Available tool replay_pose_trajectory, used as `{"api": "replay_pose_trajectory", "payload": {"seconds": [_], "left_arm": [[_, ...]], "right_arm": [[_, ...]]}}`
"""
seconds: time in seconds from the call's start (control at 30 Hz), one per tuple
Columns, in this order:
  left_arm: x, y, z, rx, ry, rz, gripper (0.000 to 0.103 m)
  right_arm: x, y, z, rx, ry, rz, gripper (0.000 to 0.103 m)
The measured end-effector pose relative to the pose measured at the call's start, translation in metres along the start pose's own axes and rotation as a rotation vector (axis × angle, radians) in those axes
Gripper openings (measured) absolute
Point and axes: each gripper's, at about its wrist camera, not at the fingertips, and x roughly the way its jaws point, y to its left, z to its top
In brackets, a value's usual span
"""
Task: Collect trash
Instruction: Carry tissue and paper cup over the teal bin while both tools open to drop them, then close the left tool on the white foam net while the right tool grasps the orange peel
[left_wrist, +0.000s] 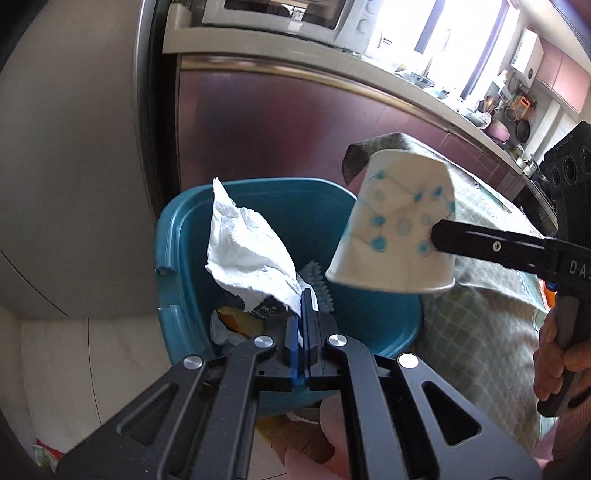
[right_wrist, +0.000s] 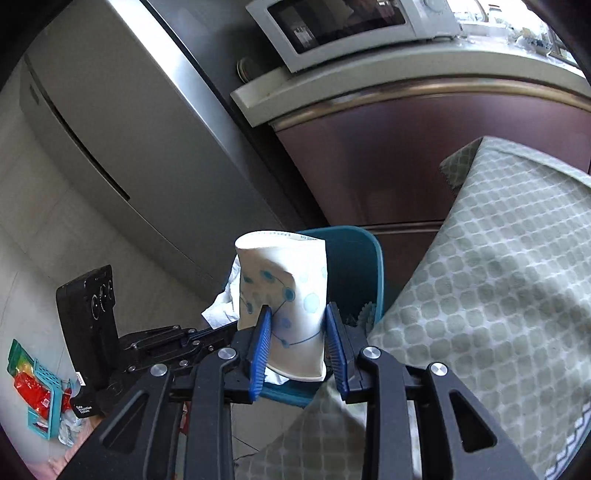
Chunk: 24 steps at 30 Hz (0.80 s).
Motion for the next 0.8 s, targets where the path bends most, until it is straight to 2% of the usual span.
{"api": "replay_pose_trajectory", "payload": {"seconds": [0.07,0.1,0.13,0.2,0.33,0.47,0.67,0.8], "left_arm": [[0.008,0.003,0.002,-0.018,0.005,0.022,0.014],[0.013,0.003,0.003,-0.027,0.008,0.025,0.026],[0.015,0.005,0.002,-0.033,0.008,0.029,0.028],[0.02,0.006,0.002,-0.043,0.012,0.024,0.028],[0.013,-0.003,0.002,-0.027,-0.013,0.043,0.028],[-0.01,-0.023,0.001,0.017,-0.081,0.035,0.03],[-0.04,-0.069,0.004,0.094,-0.168,-0.062,0.035],[-0.045,-0.108,0.003,0.138,-0.175,-0.145,0.036]], "right_arm": [[0.01,-0.001,0.002,0.02,0.02,-0.006,0.031],[0.015,0.0,0.006,0.024,0.013,-0.013,0.033],[0.014,0.001,0.006,0.019,0.009,-0.011,0.033],[0.01,0.003,0.002,0.016,0.004,0.007,0.04],[-0.005,-0.003,-0.01,0.002,-0.014,0.016,0.041],[-0.034,-0.01,-0.028,-0.003,-0.052,0.031,0.042],[-0.094,-0.025,-0.058,-0.012,-0.139,0.004,0.045],[-0.138,-0.043,-0.083,0.007,-0.206,-0.047,0.046]]}}
